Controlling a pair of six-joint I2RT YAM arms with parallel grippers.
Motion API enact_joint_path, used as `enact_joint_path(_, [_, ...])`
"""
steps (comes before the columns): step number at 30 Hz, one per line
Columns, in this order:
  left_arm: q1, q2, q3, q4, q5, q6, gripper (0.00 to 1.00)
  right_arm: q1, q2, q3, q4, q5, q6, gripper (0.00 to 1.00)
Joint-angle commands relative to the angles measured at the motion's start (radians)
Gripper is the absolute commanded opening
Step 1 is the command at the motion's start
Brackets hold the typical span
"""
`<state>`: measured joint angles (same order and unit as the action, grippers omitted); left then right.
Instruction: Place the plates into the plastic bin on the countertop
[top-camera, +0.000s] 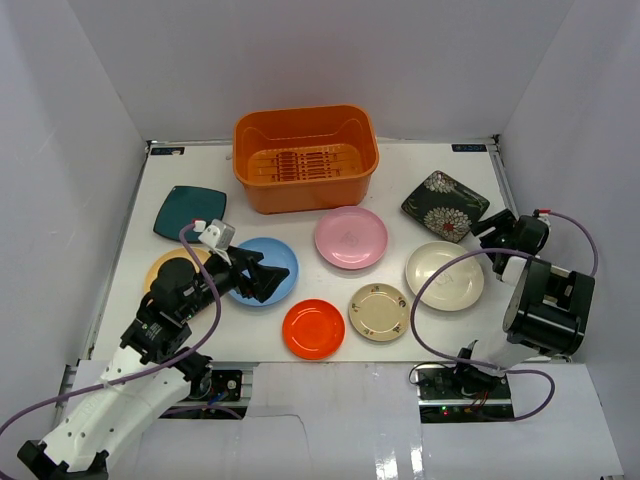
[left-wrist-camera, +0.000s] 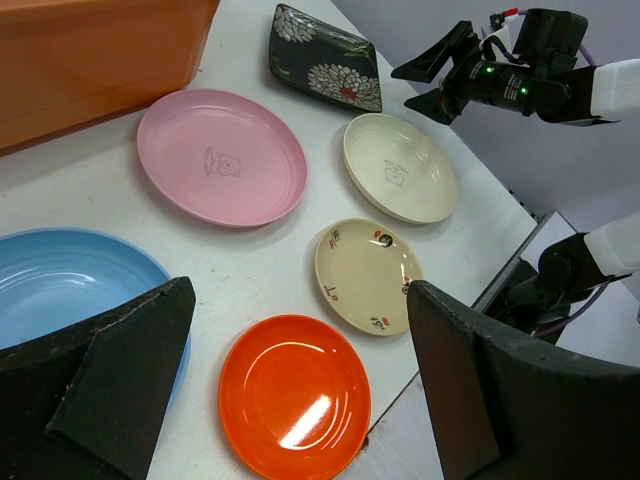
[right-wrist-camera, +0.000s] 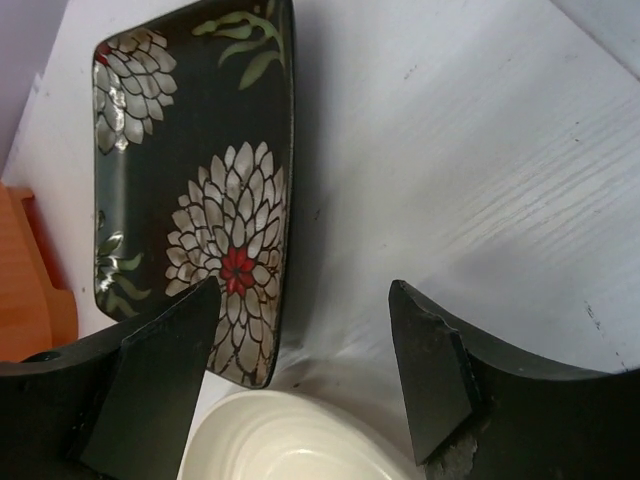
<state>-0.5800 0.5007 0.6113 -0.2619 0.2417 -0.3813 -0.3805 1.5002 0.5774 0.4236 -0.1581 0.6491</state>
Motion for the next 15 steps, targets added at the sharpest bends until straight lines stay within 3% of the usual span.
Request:
enact_joint_path(1, [-0.006,-0.001,0.025,-0.007,-0.024,0.013,0.98,-0.014,0.067,-0.002,0.119,-0.049,0.001,0.74])
enact_joint_path(12, [0.0,0.074,0.03,-0.007,-0.064,0.016,0.98,-0.008,0.344,0.071,0.325,-0.268,0.155,0.61])
enact_joint_path(15, [0.02,0.105,0.036,-0.004,-0.065,0.009,0.98,0.009,0.39,0.097,0.333,-0.259,0.178,0.58])
